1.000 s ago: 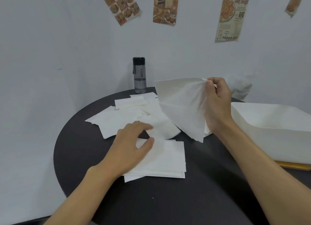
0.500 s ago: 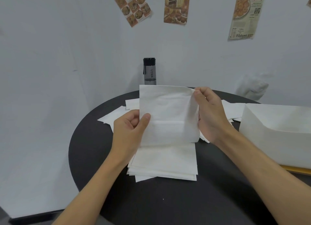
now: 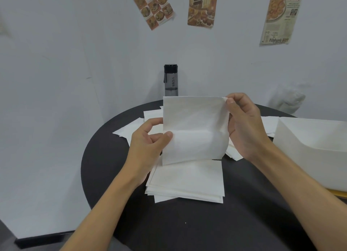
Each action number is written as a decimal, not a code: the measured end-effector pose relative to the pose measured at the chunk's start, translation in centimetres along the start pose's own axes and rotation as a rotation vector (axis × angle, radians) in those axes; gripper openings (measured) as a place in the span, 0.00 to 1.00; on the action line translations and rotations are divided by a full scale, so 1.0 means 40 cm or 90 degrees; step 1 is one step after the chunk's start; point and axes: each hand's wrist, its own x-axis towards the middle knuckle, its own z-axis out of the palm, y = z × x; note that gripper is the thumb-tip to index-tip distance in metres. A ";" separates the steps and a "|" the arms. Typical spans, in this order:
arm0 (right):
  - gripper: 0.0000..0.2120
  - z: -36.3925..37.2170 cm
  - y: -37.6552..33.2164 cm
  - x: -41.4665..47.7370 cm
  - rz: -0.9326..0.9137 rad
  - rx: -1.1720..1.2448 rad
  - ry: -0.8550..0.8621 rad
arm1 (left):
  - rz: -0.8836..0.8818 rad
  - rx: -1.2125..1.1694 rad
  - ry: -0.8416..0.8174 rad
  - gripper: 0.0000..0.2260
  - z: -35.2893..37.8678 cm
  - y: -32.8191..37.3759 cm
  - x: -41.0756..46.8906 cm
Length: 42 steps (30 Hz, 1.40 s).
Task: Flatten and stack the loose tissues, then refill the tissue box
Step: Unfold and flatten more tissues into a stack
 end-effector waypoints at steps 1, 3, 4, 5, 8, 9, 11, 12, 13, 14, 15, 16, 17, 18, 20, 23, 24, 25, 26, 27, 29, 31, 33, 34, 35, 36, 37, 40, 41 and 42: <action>0.08 0.001 -0.003 -0.001 0.004 0.022 -0.010 | 0.003 -0.001 0.009 0.09 -0.001 0.002 0.000; 0.11 -0.003 -0.012 -0.004 0.020 0.068 -0.039 | 0.009 -0.004 0.033 0.07 -0.005 0.007 0.000; 0.12 -0.007 -0.017 -0.004 0.025 0.082 -0.060 | 0.012 -0.003 0.043 0.09 -0.008 0.007 0.001; 0.12 -0.009 -0.020 -0.005 0.026 0.081 -0.083 | 0.012 -0.001 0.048 0.12 -0.011 0.007 0.003; 0.16 -0.011 -0.023 -0.007 0.054 0.024 -0.107 | 0.014 -0.001 0.049 0.15 -0.017 0.019 0.001; 0.17 -0.010 -0.022 -0.007 0.075 0.003 -0.104 | 0.011 -0.008 0.047 0.15 -0.019 0.025 0.000; 0.17 -0.007 -0.018 -0.008 0.121 -0.043 -0.104 | 0.010 -0.019 0.039 0.17 -0.023 0.030 0.005; 0.15 -0.009 -0.014 -0.008 0.147 -0.081 -0.112 | 0.012 -0.023 0.038 0.18 -0.025 0.031 0.007; 0.13 -0.009 -0.012 -0.010 0.171 -0.126 -0.129 | 0.013 -0.024 0.035 0.19 -0.026 0.033 0.009; 0.13 -0.012 -0.010 -0.012 0.190 -0.168 -0.156 | 0.016 -0.020 0.027 0.20 -0.027 0.038 0.009; 0.13 -0.013 -0.011 -0.015 0.205 -0.193 -0.190 | 0.019 -0.016 0.020 0.21 -0.028 0.042 0.011; 0.15 -0.015 -0.012 -0.016 0.220 -0.195 -0.221 | 0.020 -0.018 0.012 0.21 -0.028 0.049 0.010; 0.17 -0.014 -0.016 -0.018 0.231 -0.179 -0.243 | 0.021 -0.017 0.005 0.21 -0.027 0.056 0.009; 0.18 -0.014 -0.017 -0.019 0.235 -0.160 -0.258 | 0.022 -0.017 0.002 0.21 -0.027 0.062 0.009; 0.15 -0.013 -0.019 -0.019 0.215 -0.141 -0.276 | 0.018 -0.013 0.002 0.21 -0.031 0.068 0.011; 0.11 -0.011 -0.021 -0.022 0.207 -0.146 -0.278 | -0.020 -0.048 0.000 0.16 -0.033 0.087 0.016; 0.11 -0.012 -0.021 -0.021 0.209 -0.148 -0.273 | -0.041 -0.071 -0.008 0.13 -0.031 0.095 0.015; 0.10 -0.013 -0.022 -0.023 0.211 -0.151 -0.268 | -0.057 -0.086 -0.020 0.10 -0.031 0.099 0.016; 0.10 -0.014 -0.021 -0.022 0.212 -0.158 -0.265 | -0.061 -0.067 -0.034 0.08 -0.033 0.099 0.015; 0.10 -0.013 -0.021 -0.023 0.216 -0.164 -0.265 | -0.059 -0.021 -0.046 0.09 -0.034 0.097 0.013; 0.11 -0.011 -0.026 -0.025 0.236 -0.146 -0.278 | -0.047 0.045 -0.071 0.16 -0.036 0.088 0.009; 0.12 -0.015 -0.037 -0.026 0.262 -0.141 -0.312 | -0.040 0.027 -0.067 0.19 -0.035 0.086 0.006; 0.14 -0.024 -0.047 -0.029 0.270 -0.242 -0.380 | -0.017 0.072 -0.054 0.19 -0.037 0.077 0.007; 0.14 -0.031 -0.047 -0.029 0.262 -0.339 -0.431 | -0.005 0.138 -0.057 0.18 -0.039 0.069 0.008; 0.15 -0.036 -0.042 -0.029 0.248 -0.442 -0.485 | 0.000 0.200 -0.068 0.17 -0.040 0.059 0.010; 0.16 -0.040 -0.035 -0.029 0.239 -0.523 -0.528 | -0.003 0.247 -0.088 0.17 -0.042 0.046 0.010; 0.16 -0.043 -0.026 -0.028 0.237 -0.574 -0.554 | -0.008 0.274 -0.108 0.17 -0.042 0.033 0.008; 0.18 -0.053 -0.011 -0.020 0.230 -0.632 -0.574 | -0.002 0.352 -0.137 0.17 -0.040 -0.009 0.002; 0.18 -0.057 -0.008 -0.017 0.225 -0.642 -0.577 | 0.004 0.380 -0.141 0.17 -0.038 -0.019 0.000; 0.19 -0.059 -0.006 -0.015 0.222 -0.649 -0.579 | 0.010 0.404 -0.148 0.16 -0.036 -0.026 -0.004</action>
